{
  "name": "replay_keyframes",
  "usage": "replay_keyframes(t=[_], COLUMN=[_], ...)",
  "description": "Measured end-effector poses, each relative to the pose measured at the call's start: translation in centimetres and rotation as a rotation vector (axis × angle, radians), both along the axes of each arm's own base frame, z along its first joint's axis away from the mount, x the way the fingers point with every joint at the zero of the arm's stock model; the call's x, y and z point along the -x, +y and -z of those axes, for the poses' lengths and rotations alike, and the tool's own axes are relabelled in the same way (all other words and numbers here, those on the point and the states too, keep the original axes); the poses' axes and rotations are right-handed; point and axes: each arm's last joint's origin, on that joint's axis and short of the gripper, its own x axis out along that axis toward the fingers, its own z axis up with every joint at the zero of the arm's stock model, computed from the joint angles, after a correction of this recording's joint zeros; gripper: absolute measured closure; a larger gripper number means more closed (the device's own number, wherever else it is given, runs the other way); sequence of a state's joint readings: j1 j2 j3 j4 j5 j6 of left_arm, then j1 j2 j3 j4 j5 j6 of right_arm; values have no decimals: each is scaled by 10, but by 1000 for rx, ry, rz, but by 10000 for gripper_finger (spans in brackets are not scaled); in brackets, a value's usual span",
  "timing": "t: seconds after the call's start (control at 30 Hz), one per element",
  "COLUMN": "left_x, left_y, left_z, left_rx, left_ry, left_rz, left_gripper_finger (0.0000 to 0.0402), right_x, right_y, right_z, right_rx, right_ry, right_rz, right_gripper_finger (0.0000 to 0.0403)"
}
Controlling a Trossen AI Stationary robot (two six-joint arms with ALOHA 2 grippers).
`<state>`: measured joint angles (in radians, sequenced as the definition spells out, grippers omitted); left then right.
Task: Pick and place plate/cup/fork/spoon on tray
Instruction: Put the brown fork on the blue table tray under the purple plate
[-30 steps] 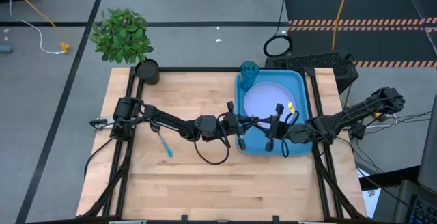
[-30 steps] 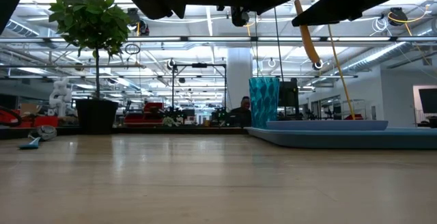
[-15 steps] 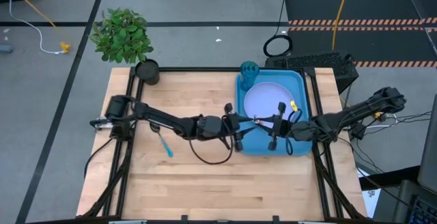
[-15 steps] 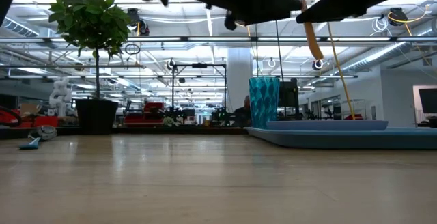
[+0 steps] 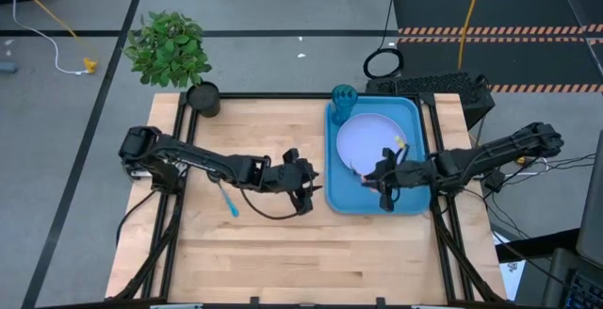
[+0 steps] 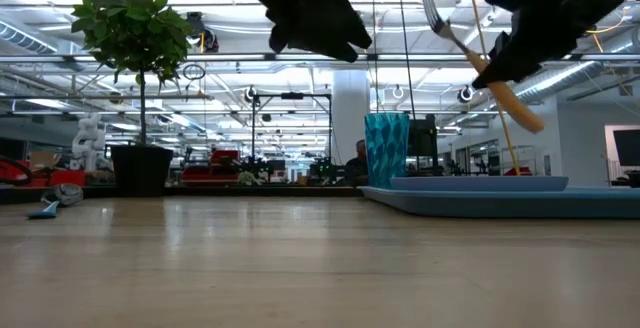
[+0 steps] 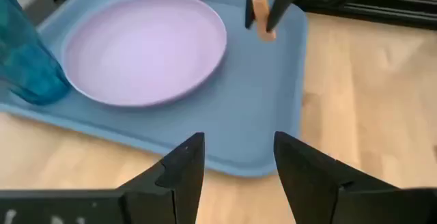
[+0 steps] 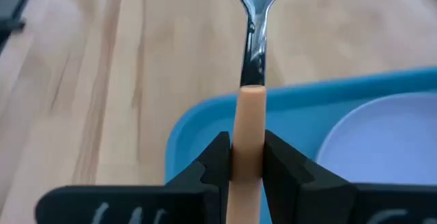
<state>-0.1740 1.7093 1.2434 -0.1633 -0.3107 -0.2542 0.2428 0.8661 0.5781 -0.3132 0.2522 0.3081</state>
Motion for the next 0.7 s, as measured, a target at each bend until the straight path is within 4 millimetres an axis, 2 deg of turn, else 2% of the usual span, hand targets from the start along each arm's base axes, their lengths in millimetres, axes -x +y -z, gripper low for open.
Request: replay_keyframes(t=[0.13, 0.43, 0.7], left_x=[2, 4, 3], left_y=[-14, -42, -48], left_z=[5, 6, 3], left_rx=[49, 98, 105], left_ry=[22, -19, -54], left_rz=[-2, 38, 56], left_gripper_finger=[222, 222, 222], right_x=[-7, -10, -7], right_y=[-4, -15, -21], right_z=[10, 45, 56], right_rx=[1, -41, 6], right_ry=[70, 383, 521], right_rz=[19, 69, 39], right_gripper_finger=[354, 354, 353])
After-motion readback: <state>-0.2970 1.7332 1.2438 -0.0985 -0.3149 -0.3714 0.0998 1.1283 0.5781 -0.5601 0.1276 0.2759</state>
